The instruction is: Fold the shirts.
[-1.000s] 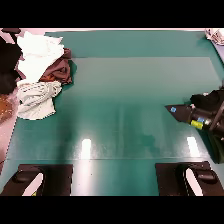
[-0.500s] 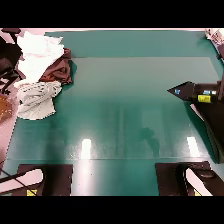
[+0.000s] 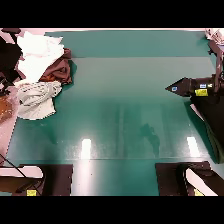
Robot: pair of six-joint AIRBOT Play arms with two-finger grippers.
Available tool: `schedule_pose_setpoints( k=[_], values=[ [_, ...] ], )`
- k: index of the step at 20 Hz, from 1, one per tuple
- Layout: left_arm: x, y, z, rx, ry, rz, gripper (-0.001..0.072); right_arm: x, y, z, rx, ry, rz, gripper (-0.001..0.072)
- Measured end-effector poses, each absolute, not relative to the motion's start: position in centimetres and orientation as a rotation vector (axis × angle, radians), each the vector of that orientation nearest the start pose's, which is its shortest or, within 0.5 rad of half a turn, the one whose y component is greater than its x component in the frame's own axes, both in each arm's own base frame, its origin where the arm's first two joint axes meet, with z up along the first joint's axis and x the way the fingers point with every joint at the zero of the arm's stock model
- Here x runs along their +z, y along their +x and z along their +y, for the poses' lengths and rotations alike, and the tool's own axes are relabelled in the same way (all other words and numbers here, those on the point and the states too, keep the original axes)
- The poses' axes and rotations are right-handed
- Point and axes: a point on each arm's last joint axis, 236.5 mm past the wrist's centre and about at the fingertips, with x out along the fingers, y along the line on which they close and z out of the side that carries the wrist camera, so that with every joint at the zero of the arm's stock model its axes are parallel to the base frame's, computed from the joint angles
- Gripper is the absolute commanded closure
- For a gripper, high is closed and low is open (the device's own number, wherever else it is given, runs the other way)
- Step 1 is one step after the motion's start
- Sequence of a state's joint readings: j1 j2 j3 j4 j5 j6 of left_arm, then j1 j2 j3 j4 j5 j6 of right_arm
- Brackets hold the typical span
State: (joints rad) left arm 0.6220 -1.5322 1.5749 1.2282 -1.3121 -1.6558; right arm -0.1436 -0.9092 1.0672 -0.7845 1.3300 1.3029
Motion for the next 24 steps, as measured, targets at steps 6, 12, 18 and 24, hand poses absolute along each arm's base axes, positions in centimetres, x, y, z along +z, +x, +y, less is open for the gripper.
schedule_pose_setpoints(
  k=[6,12,18,24],
  values=[
    [0.5,42.6,20.7,0.247,-0.811,1.135,0.0158,15.2,31.0,12.2,0.586,0.443,0.995,0.0589],
    [-2.7,43.7,20.7,0.191,-0.855,1.147,0.0160,15.0,30.1,14.3,0.646,0.394,1.018,0.0589],
    [-3.2,44.4,20.7,0.171,-0.862,1.123,0.0678,14.7,29.6,16.3,0.686,0.329,1.015,0.0590],
    [1.7,45.4,18.6,0.072,-0.901,1.044,0.0680,15.0,30.2,16.9,0.677,0.330,0.985,0.0590]
  ],
)
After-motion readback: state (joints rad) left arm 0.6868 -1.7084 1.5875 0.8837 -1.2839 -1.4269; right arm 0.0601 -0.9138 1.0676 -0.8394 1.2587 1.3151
